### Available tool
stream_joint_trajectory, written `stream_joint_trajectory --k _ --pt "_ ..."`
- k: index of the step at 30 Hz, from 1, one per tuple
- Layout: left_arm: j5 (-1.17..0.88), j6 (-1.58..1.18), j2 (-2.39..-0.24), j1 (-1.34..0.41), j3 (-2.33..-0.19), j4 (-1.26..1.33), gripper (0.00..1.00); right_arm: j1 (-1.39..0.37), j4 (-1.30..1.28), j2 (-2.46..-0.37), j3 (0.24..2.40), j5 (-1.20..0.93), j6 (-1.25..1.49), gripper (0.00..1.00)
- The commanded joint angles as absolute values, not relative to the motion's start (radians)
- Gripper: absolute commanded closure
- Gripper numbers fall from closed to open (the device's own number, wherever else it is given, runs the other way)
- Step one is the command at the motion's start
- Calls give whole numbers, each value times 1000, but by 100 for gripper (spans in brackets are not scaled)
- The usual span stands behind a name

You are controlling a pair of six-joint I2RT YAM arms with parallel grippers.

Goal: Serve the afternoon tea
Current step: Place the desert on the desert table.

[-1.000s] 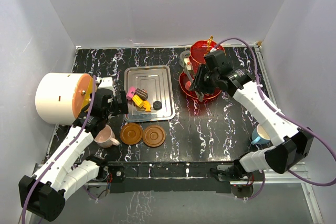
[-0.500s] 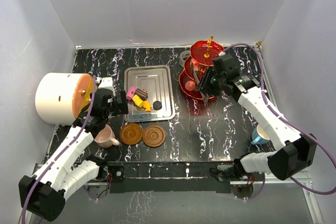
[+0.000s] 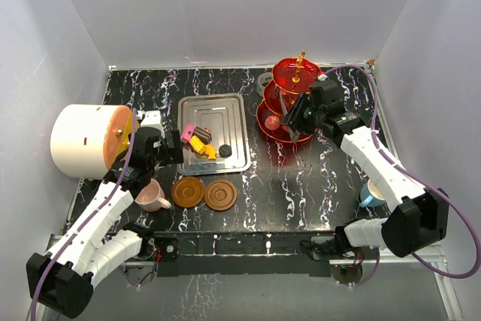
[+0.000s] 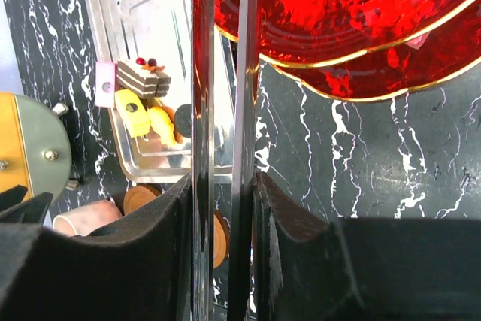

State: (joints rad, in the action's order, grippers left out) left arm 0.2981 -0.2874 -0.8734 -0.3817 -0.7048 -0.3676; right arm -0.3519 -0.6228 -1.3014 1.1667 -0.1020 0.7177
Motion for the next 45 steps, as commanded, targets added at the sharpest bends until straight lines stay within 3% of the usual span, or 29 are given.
stream_joint_trajectory --k 1,18,27,45 --pt "309 -279 -845 -383 -710 -371 1 -329 -481 -1298 1162 -93 711 70" --pt "316 -278 -837 -383 -708 -371 1 -302 -425 -1370 1106 -117 654 65" --pt "312 -278 -837 -383 -707 -366 1 -299 -513 -1296 1121 -117 645 59" --pt "308 -282 -836 -384 -709 -370 1 -301 -687 -1163 1132 -259 530 65"
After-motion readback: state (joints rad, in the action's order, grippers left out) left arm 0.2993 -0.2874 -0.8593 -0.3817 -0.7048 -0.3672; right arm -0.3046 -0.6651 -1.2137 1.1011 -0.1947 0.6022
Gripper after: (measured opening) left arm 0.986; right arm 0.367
